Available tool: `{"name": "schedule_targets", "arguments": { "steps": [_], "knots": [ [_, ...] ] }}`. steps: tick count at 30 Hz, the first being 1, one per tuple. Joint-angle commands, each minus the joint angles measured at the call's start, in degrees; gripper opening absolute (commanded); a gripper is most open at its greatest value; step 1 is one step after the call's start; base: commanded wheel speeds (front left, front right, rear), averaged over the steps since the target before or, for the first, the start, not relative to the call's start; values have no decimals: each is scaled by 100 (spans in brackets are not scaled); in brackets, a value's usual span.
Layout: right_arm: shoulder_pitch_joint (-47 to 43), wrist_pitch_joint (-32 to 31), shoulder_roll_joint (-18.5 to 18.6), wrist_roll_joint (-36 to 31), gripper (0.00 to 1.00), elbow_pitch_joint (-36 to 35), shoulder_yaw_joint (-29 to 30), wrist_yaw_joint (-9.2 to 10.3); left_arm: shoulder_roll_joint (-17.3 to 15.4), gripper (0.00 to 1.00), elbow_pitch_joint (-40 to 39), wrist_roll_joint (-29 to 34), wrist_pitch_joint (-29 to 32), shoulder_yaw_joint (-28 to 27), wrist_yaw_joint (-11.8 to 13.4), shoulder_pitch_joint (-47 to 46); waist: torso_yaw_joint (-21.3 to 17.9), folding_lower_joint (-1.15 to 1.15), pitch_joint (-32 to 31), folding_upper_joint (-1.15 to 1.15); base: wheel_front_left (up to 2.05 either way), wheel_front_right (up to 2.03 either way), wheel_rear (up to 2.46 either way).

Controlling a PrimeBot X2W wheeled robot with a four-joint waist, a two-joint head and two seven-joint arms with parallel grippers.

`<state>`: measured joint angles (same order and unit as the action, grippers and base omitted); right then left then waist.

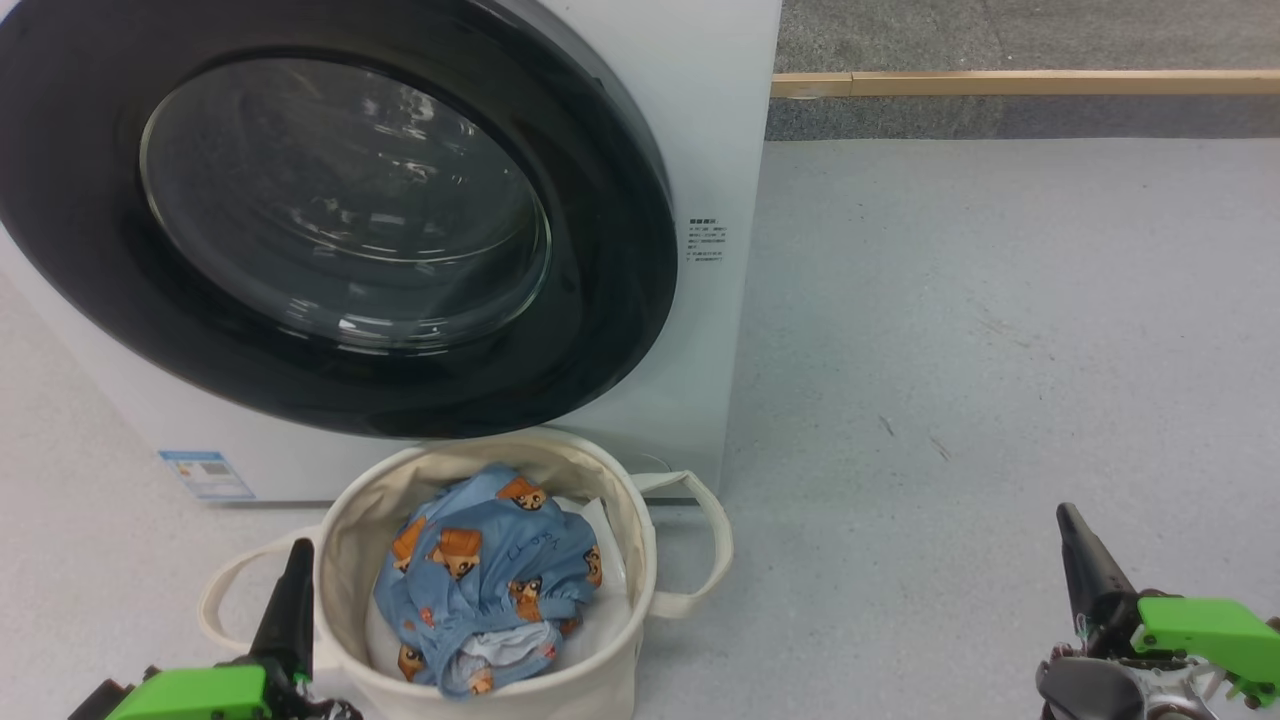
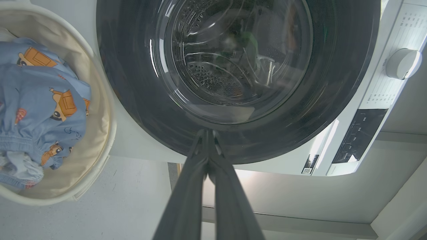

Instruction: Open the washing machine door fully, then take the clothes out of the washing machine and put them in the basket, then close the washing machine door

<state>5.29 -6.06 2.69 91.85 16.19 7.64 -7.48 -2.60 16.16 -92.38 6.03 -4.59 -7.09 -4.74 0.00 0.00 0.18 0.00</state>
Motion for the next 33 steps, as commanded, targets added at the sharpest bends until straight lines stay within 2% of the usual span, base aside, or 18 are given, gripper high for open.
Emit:
{"name": "schedule_targets", "arguments": {
  "steps": [1,33],
  "knots": [
    [89,-42,19,32,0,-217,-113,-1,-29,0,-212,26,51,-199,-40,-146,0,0,0,0,0,0,0],
    [89,-42,19,33,0,-217,-113,-1,-28,0,-212,27,51,-199,-40,-146,0,0,0,0,0,0,0]
  ]
}}
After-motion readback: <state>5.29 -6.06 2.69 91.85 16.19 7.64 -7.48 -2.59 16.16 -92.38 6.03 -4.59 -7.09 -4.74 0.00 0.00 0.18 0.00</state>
